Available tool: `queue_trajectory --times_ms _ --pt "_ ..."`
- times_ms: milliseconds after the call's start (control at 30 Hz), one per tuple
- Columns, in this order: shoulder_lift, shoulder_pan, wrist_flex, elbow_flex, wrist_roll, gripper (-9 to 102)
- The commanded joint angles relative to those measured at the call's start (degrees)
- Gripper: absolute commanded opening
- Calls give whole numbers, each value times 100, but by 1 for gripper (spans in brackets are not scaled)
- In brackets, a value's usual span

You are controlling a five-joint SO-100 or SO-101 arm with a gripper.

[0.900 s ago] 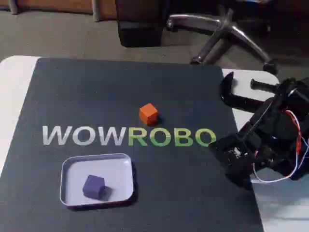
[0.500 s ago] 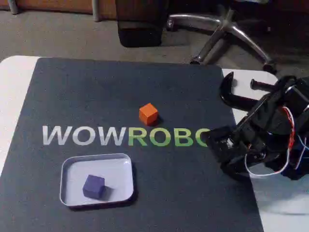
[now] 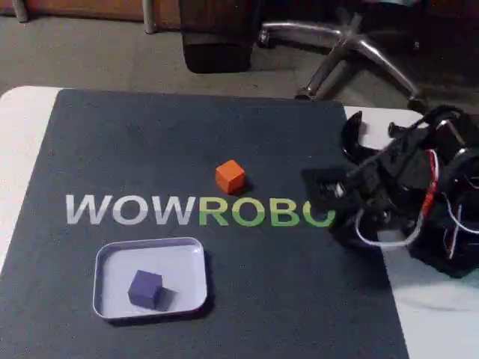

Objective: Move blocks one by one until all three blocks are in the tray.

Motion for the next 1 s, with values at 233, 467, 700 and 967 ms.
queue_trajectory --times_ms 233,467,700,967 --pt "0 1125 -9 -26 -589 -8" --pt "0 1266 -773 -475 -26 -8" --pt "-290 1371 -220 -1846 -202 -8" --pt "-3375 1450 -536 -4104 -844 -8"
